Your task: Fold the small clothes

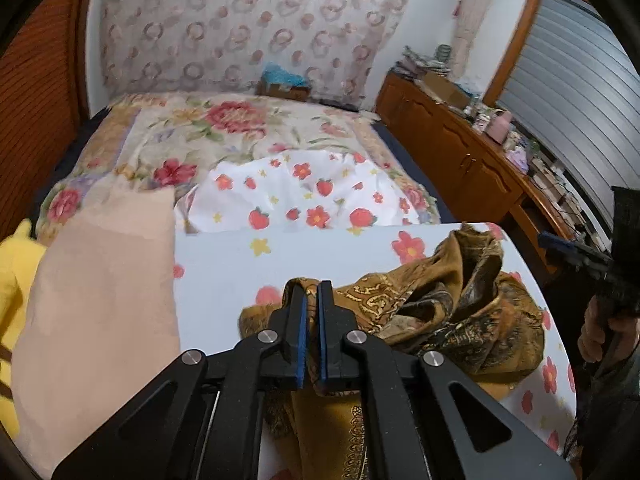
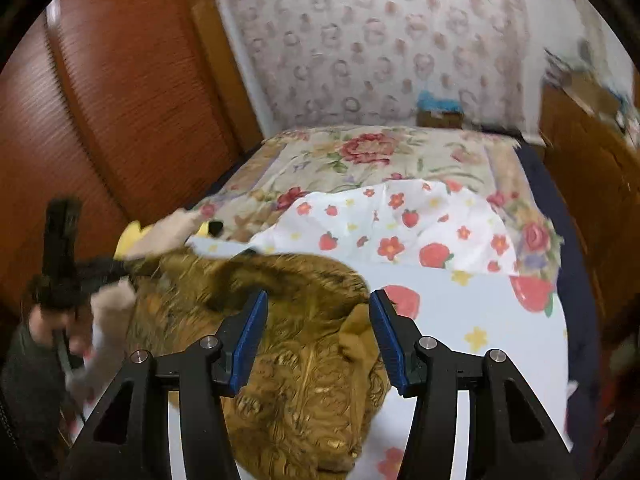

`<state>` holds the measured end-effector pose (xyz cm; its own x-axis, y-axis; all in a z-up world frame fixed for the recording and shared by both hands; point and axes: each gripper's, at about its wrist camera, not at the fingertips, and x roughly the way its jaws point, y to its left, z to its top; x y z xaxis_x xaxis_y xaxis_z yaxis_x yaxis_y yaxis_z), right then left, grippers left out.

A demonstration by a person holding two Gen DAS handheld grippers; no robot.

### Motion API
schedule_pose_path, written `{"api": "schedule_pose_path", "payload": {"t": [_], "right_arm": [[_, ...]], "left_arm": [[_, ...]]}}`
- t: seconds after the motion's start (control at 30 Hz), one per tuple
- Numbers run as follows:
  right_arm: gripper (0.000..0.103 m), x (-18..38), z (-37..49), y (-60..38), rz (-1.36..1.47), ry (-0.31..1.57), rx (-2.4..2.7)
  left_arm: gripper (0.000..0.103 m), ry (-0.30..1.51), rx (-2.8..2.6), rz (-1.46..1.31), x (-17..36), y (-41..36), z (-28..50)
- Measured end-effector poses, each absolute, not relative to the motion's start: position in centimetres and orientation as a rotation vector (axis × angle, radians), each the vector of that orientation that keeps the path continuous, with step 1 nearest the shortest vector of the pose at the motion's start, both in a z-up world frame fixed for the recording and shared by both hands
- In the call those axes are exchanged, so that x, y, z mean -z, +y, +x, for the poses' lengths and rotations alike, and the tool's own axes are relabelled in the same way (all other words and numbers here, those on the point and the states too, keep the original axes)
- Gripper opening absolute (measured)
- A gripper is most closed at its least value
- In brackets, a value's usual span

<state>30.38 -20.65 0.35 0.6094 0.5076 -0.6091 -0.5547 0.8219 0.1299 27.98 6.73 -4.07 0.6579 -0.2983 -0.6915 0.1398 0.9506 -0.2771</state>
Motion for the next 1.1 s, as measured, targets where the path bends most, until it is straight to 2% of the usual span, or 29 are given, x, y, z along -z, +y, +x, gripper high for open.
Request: {"api": "schedule_pose_path", "payload": {"t": [0.03,0.07,0.1,0.13,0.17,0.2,0.47,0.5,0.53,0.6,0.63,0.93,1.0,1.1], "right_arm": [[0.055,0.0,30.1,-20.4,-0.099,0.686,-0.644],[0.055,0.3,29.7,-20.3,-0.116,0.693,-0.667],[0.055,0.9,29.5,-19.9,-0.131,0.705,-0.686],[0.055,1.4,29.4,-19.6,-0.144,0.721,-0.699],[0.055,2.2,29.4,-19.2,-0.162,0.744,-0.713],[0.055,2.8,29.4,-18.9,-0.174,0.763,-0.72],[0.054,6.0,30.6,-17.4,-0.204,0.878,-0.788],[0.051,6.1,30.7,-17.2,-0.206,0.882,-0.796],[0.044,6.0,31.0,-17.2,-0.207,0.886,-0.799],[0.01,6.1,31.3,-17.1,-0.196,0.891,-0.818],[0.004,5.3,31.2,-17.5,-0.192,0.878,-0.831],[0.002,0.9,32.3,-21.3,-0.044,0.61,-0.616],[0.002,1.6,33.4,-20.5,-0.079,0.6,-0.511],[0.002,5.4,35.8,-18.2,-0.161,0.708,-0.461]], "left_arm": [[0.02,0.805,0.257,-0.196,3.7,6.8,27.8],[0.043,0.783,0.257,-0.181,3.2,6.8,27.5],[0.058,0.755,0.246,-0.161,2.6,6.9,27.1],[0.063,0.732,0.236,-0.142,2.1,7.0,26.7],[0.074,0.716,0.234,-0.129,1.7,7.2,26.2],[0.079,0.708,0.235,-0.126,1.4,7.4,26.0],[0.079,0.743,0.263,-0.112,2.5,7.6,24.0],[0.079,0.747,0.262,-0.11,2.7,7.5,24.0],[0.079,0.752,0.26,-0.109,3.0,7.4,24.0],[0.079,0.766,0.266,-0.115,3.5,7.2,23.9],[0.079,0.769,0.268,-0.121,3.7,7.2,23.9],[0.079,0.766,0.259,-0.118,4.2,7.1,24.0],[0.079,0.766,0.255,-0.131,4.4,7.2,24.1],[0.079,0.778,0.238,-0.135,4.9,7.2,24.7]]}}
